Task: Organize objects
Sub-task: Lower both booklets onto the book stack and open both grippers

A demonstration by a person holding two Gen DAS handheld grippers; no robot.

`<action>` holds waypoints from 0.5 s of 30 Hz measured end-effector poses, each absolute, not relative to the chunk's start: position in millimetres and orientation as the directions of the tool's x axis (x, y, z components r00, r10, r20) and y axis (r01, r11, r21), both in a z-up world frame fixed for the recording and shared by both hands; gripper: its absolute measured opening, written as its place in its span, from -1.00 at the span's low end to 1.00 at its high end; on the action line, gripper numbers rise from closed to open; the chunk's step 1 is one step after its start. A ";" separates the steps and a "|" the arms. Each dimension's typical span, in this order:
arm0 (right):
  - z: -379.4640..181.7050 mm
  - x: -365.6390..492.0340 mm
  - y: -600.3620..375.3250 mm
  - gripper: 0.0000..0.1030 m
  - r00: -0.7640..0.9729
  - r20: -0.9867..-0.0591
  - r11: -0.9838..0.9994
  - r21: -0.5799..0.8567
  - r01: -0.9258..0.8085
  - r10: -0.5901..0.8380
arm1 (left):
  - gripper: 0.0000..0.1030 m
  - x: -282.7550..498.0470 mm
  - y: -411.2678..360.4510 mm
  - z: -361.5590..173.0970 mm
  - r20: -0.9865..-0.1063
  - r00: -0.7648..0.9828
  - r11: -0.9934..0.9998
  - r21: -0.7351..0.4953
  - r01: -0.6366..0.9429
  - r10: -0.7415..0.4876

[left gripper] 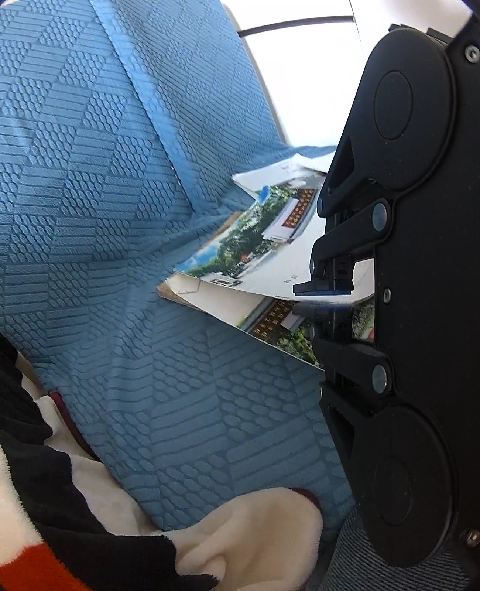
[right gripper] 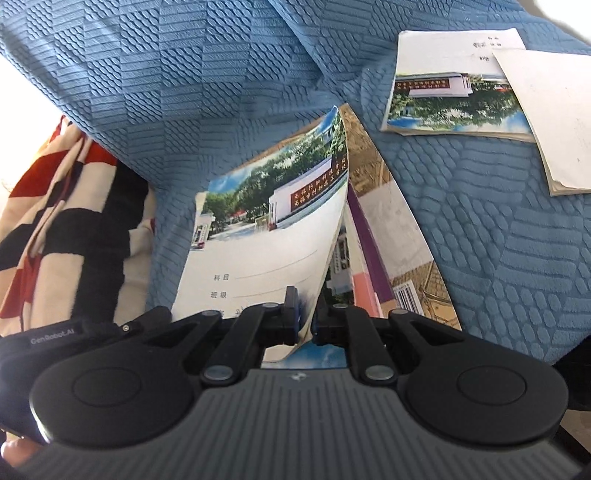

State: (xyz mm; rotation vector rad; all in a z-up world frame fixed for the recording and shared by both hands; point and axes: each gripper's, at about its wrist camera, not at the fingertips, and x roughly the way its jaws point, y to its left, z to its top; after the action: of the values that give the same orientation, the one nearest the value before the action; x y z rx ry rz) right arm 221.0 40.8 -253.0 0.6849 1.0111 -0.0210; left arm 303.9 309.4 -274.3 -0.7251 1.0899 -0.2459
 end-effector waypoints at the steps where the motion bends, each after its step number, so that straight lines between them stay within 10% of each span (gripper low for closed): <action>1: -252.9 220.6 40.2 -0.78 0.546 -0.785 0.791 0.519 0.324 0.291 | -0.73 303.5 309.0 -275.1 -0.725 0.455 0.751 -0.639 -0.164 -0.517; 6: -248.7 215.4 39.3 -0.49 0.517 -0.801 0.801 0.507 0.318 0.302 | -0.05 297.2 301.0 -267.9 -0.760 0.451 0.811 -0.571 -0.123 -0.467; 15: -219.4 194.1 31.2 -0.29 0.516 -0.807 0.829 0.479 0.287 0.288 | 0.01 276.5 280.3 -224.6 -0.758 0.490 0.860 -0.510 -0.033 -0.431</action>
State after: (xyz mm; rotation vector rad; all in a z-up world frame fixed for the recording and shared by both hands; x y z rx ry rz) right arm 194.1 31.2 -219.4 0.6218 1.0471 0.0005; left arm 276.5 280.3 -224.6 -0.5017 1.0411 -0.2539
